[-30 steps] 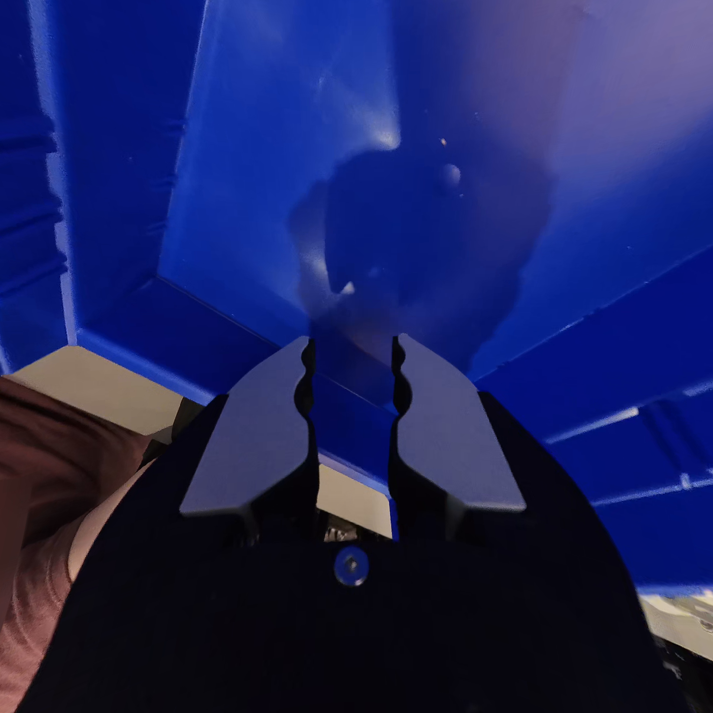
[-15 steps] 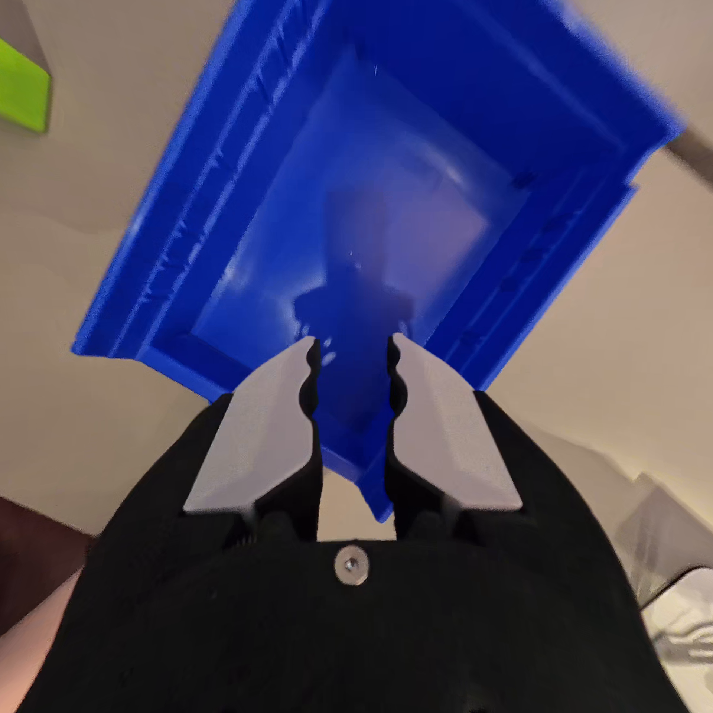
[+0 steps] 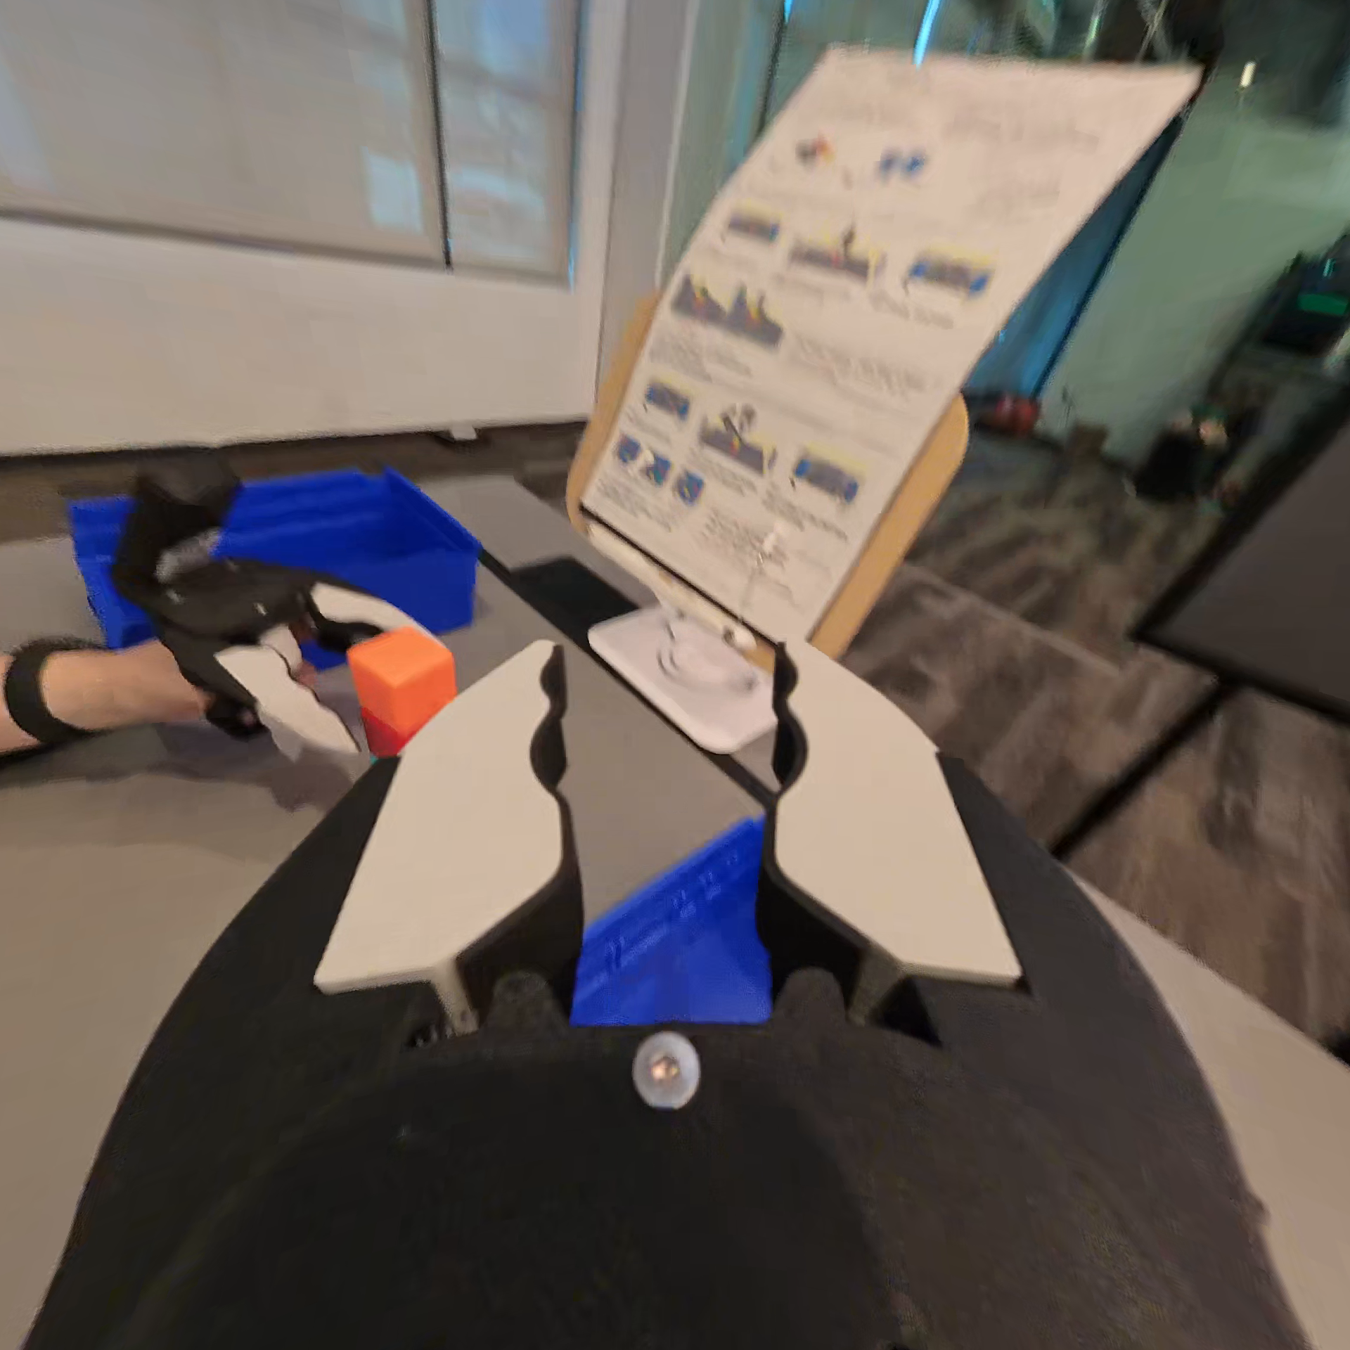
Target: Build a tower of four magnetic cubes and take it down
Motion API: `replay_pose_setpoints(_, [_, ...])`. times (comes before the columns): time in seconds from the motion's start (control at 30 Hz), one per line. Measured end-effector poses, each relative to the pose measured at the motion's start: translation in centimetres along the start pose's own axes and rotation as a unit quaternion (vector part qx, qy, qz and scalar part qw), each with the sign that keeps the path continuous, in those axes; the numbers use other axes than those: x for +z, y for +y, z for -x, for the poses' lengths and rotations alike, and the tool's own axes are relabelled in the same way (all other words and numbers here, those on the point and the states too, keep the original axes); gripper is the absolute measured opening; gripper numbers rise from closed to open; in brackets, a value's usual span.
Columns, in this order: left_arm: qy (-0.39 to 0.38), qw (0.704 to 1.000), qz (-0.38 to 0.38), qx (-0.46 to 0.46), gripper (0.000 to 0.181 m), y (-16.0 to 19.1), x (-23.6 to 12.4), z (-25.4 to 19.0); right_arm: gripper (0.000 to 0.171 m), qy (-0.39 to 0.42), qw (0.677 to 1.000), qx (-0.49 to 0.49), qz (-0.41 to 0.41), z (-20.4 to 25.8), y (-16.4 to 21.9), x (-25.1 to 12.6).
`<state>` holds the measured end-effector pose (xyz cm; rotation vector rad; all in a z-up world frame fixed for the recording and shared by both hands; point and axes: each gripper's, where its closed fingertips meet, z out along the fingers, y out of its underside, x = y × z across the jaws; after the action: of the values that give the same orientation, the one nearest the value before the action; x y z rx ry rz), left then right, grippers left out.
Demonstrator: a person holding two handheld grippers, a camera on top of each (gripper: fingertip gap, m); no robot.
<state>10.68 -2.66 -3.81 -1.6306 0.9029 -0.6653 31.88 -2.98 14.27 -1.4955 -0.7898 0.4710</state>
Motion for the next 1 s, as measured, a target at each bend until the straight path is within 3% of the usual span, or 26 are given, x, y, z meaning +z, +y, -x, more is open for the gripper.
replay_pose_setpoints(0.17, [0.001, 1.0, -0.002, 0.009, 0.092, 0.7, 1.6, -0.6, 0.057, -0.051, 0.996, -0.049, -0.058, 3.7, -1.1, 2.4])
replay_pose_setpoints(0.43, [0.043, 0.999, 0.007, -0.018, 0.081, 1.8, 3.6, -0.8, 0.058, -0.162, 0.985, -0.054, -0.004, 9.1, 2.7, 8.6])
replay_pose_setpoints(0.57, [0.073, 0.997, -0.006, -0.02, 0.056, 2.0, 3.8, -1.7, 0.057, -0.21, 0.975, -0.058, 0.039, 11.4, 5.6, 10.8])
replay_pose_setpoints(0.83, [0.121, 0.992, -0.005, -0.019, 0.055, 2.3, 2.2, -4.1, 0.059, -0.301, 0.949, -0.06, 0.077, 16.6, 8.2, 12.5])
replay_pose_setpoints(1.0, [0.132, 0.991, -0.007, -0.019, 0.055, 2.3, 2.0, -4.4, 0.06, -0.293, 0.944, -0.104, 0.108, 18.0, 9.8, 13.6])
